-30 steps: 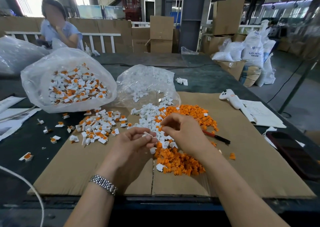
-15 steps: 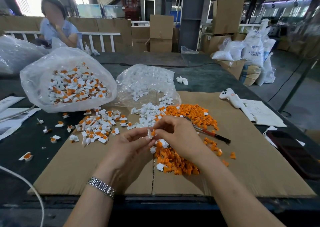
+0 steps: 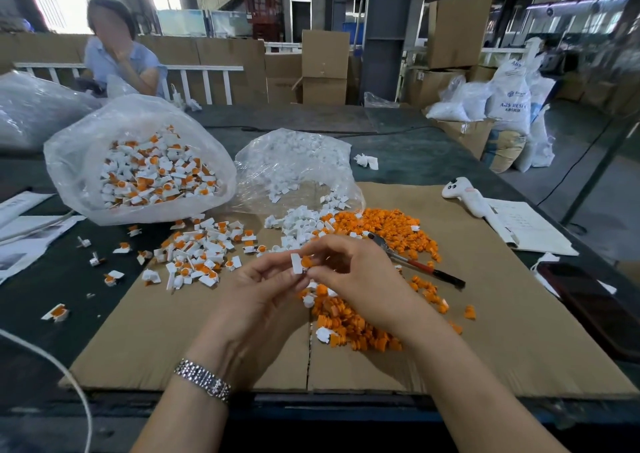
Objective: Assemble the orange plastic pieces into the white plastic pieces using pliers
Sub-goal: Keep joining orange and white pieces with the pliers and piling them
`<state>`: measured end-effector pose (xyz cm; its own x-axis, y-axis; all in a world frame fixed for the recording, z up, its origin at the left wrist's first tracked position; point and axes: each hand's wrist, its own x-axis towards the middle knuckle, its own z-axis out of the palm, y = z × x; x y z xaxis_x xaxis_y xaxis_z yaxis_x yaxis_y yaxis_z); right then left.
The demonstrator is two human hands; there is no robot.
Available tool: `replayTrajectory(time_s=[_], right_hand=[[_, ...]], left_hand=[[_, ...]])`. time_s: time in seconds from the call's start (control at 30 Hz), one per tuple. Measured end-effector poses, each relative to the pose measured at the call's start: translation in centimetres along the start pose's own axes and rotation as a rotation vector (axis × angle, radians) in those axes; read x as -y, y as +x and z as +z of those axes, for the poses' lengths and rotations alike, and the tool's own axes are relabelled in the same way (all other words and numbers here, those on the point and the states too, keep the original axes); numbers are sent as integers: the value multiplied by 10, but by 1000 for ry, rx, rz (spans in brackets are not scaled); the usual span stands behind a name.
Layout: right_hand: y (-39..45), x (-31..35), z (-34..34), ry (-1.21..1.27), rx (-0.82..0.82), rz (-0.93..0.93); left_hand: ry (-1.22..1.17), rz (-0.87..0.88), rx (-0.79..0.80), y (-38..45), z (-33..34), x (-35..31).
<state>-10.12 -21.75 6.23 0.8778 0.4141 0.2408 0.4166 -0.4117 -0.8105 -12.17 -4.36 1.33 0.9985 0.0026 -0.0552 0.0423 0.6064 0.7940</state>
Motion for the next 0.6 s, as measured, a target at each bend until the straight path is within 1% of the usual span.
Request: replayTrajectory(time_s=[0.13,0.3,0.47,0.6], right_hand=[[-1,-1,-2,-110,-28,-36],[-1,-3,-1,-141,-74,-101],[-2,0,-3,-169,-8,-149],[-1,1,-5,-181,-17,-140]], left_hand=[[21,-21,21,2,-4,-1],[42,15,4,2,-4,-1],[128,-30,56,2,-8,-9],[157,-30,79,1,-9,-11]])
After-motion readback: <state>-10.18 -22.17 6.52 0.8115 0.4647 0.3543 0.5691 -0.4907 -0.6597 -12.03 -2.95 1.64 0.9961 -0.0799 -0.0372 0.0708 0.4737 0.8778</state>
